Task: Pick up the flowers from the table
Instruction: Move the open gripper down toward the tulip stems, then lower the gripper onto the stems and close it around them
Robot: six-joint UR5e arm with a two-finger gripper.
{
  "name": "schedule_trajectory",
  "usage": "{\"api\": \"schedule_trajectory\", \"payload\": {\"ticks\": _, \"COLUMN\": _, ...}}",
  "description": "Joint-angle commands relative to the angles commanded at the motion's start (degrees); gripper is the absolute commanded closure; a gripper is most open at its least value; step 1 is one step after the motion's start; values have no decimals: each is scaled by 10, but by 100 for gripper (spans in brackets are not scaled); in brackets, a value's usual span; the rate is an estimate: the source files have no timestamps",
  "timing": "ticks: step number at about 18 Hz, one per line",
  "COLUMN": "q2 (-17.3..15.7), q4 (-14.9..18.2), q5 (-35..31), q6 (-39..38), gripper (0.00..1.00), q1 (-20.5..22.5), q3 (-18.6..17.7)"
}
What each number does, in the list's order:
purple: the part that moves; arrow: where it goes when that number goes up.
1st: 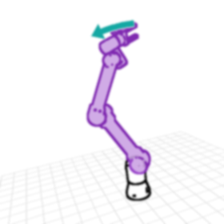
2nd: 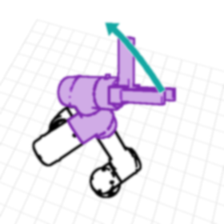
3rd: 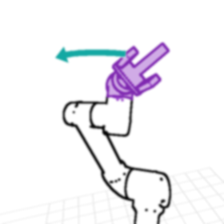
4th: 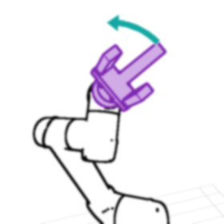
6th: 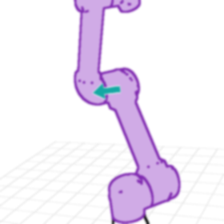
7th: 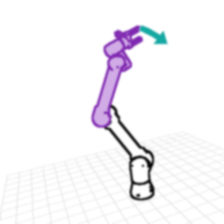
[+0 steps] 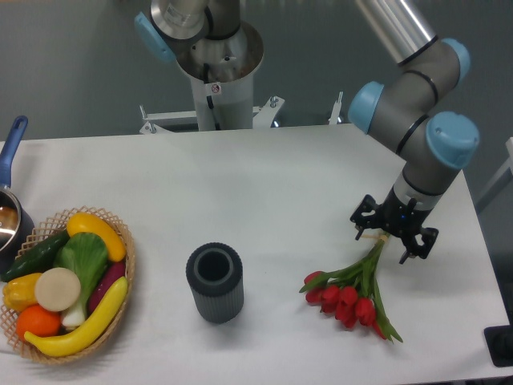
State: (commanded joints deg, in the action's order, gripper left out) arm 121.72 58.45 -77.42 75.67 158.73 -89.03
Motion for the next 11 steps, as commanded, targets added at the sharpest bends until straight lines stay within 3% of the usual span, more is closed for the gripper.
{"api": "schedule_trajectory", "payload": {"ticks": 11, "q2": 30, "q4": -76, "q5": -35, "q6": -1, "gripper": 0, "q1": -25, "q3": -8}}
